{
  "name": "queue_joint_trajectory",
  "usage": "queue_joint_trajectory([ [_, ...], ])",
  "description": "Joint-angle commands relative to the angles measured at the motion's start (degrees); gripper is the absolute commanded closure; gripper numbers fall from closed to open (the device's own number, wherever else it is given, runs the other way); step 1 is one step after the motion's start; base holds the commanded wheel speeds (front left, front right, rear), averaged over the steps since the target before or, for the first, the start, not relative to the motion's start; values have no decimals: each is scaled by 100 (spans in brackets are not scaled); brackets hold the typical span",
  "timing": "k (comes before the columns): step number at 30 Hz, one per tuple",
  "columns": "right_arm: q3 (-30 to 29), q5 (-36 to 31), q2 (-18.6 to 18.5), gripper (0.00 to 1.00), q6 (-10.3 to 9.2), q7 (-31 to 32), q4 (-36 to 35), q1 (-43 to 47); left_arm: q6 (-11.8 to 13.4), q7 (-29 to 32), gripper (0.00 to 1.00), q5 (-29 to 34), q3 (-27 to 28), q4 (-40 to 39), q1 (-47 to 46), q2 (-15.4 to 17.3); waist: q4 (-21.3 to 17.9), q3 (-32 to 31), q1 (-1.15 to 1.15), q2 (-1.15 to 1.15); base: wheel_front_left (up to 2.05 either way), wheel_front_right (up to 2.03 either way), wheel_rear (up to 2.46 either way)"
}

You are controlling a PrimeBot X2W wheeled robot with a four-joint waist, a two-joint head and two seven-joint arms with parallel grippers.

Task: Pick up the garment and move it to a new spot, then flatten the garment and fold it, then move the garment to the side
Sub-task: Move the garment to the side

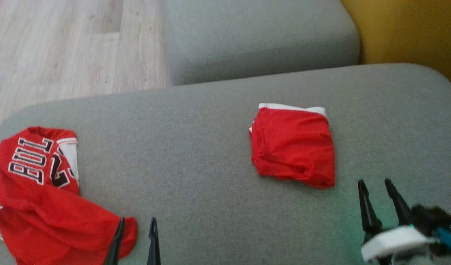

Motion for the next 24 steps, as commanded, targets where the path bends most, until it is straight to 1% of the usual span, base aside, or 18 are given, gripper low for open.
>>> queue_joint_trajectory([
  [1,155,65,-145,0,-4,-13,-53,-381,-25,-30,0,81,146,-173,-370,-42,57,154,-1,0,0,0,0],
  [3,200,174,-226,0,-4,192,246,-797,-27,-30,0,149,90,-140,-464,-42,94,274,-1,0,0,0,0],
  [6,107,440,-261,0,-4,537,609,-1402,-10,-30,0,238,-5,-120,-627,-42,164,517,-1,0,0,0,0],
  [9,65,848,-249,0,-4,1004,1014,-1887,-8,-30,0,240,-87,-117,-786,-42,238,736,-1,0,0,0,0],
  [11,103,1115,-282,0,-4,1317,1290,-2125,1,-30,0,235,-125,-116,-871,-42,290,856,-1,0,0,0,0],
  [14,217,1365,-353,0,-4,1600,1674,-2419,32,-30,0,224,-160,-123,-988,-42,335,1034,-1,0,0,0,0],
  [17,417,1683,-273,0,-4,1770,1989,-2679,59,-30,0,227,-173,-155,-1103,-42,346,1221,-1,0,0,0,0],
  [18,519,1798,-232,9,-4,1794,2041,-2751,64,-30,0,228,-168,-166,-1145,-42,342,1278,-1,0,0,0,0],
  [19,602,1892,-214,49,-4,1755,2078,-2817,67,-30,0,209,-163,-192,-1193,-42,335,1348,-1,0,0,0,0],
  [20,705,1948,-227,73,-4,1704,2112,-2876,61,-30,0,179,-166,-243,-1253,-42,332,1427,-1,0,0,0,0],
  [21,830,1981,-252,100,-4,1648,2135,-2922,57,-30,0,135,-165,-313,-1316,-42,316,1501,-1,0,0,0,0],
  [24,1085,2013,-414,100,-4,1381,2188,-3095,41,-30,0,30,-142,-626,-1479,-42,166,1739,-1,0,0,0,0],
])
